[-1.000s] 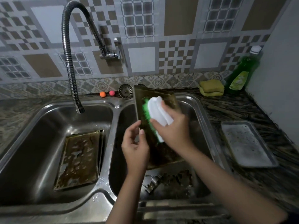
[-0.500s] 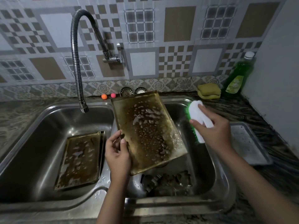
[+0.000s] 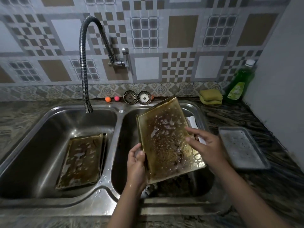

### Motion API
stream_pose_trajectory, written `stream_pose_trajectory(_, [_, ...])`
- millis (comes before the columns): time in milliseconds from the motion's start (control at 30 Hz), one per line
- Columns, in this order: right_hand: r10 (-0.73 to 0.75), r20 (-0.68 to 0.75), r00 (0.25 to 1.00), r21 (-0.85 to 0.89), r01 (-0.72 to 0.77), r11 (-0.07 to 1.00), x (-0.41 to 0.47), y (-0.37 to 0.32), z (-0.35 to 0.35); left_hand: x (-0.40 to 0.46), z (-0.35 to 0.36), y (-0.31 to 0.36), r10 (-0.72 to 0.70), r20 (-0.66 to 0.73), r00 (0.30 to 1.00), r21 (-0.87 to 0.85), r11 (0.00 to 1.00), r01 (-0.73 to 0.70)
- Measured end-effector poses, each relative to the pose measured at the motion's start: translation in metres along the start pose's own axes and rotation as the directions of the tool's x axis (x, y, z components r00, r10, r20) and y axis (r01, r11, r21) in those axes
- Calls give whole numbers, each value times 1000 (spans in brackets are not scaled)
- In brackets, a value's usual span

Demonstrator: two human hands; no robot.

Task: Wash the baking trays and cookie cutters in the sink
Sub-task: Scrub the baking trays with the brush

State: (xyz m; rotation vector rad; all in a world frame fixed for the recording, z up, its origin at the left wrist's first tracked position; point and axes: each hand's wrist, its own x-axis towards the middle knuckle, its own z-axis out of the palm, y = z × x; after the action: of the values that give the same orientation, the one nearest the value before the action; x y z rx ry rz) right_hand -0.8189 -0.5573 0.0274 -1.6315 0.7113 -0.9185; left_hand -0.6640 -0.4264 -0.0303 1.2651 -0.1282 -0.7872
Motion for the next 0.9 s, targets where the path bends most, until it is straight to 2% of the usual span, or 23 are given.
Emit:
stream_pose_trajectory(67, [-6,-46,999,-35,5,999,-1,7,-1,1,2,1,-46,31,998,17,999,45])
stream_pose_trajectory(200, [-11,-81,997,-131,0,991,-4,19,0,-1,7,13,-64,62,996,199,979,51])
stream_pose_trajectory(300, [-12,-90,996,-184,-5,983,-9,24,4,-9,22,28,-71,232,970,145,989,37])
stream_pose_trajectory(433, [-71,-60,996,-230,55,972,-15,29,14,-18,46,38,-203,399,894,160,976,150])
stream_pose_trajectory(567, [-66,-22,998,-267,58,962,-20,34,25,-16,54,38,-288,390,874,213,952,219])
stream_pose_trajectory(733, [-50,100,994,-231,72,970,-21,37,31,-11,45,38,-266,379,886,133,963,233])
stream_pose_trajectory(900, [-16,111,994,-154,33,988,-17,37,32,-14,32,28,-107,373,922,173,984,44])
